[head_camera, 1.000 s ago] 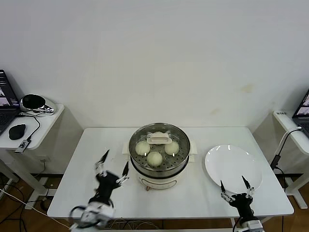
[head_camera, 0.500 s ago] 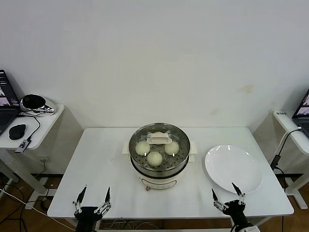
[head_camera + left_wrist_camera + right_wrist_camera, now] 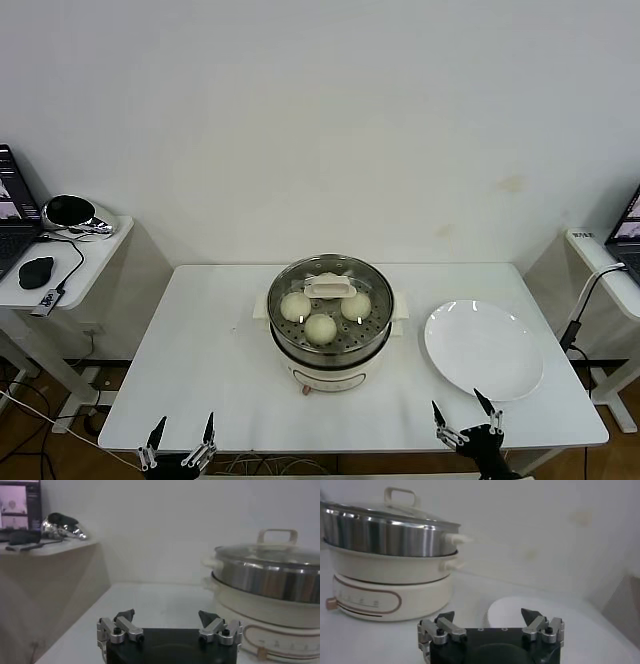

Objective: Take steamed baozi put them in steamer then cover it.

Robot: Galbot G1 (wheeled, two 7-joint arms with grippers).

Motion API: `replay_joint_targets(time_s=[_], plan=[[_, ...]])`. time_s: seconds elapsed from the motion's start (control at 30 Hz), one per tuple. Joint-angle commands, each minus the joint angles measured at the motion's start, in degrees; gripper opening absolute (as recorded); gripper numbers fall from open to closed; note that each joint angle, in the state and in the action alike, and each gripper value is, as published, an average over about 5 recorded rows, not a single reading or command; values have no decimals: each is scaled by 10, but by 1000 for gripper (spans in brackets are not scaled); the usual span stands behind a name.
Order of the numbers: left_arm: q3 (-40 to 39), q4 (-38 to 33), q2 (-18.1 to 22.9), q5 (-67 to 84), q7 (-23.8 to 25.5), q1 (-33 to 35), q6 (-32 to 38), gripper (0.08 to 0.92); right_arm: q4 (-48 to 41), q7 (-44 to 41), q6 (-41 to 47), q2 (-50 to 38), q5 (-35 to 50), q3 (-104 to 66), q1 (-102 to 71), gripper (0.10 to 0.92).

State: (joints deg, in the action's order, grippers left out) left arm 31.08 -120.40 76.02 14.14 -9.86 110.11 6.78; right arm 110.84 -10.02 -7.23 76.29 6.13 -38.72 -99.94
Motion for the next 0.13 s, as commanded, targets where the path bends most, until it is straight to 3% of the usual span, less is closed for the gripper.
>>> replay_joint_targets(time_s=[0.03,0.13], plan=[[9,15,8,19,12,8,12,823,21,4,12,-2,16,5,-14,823],[8,15,9,22,16,3,12,823,26,4,13,-2,17,4,-17,823]])
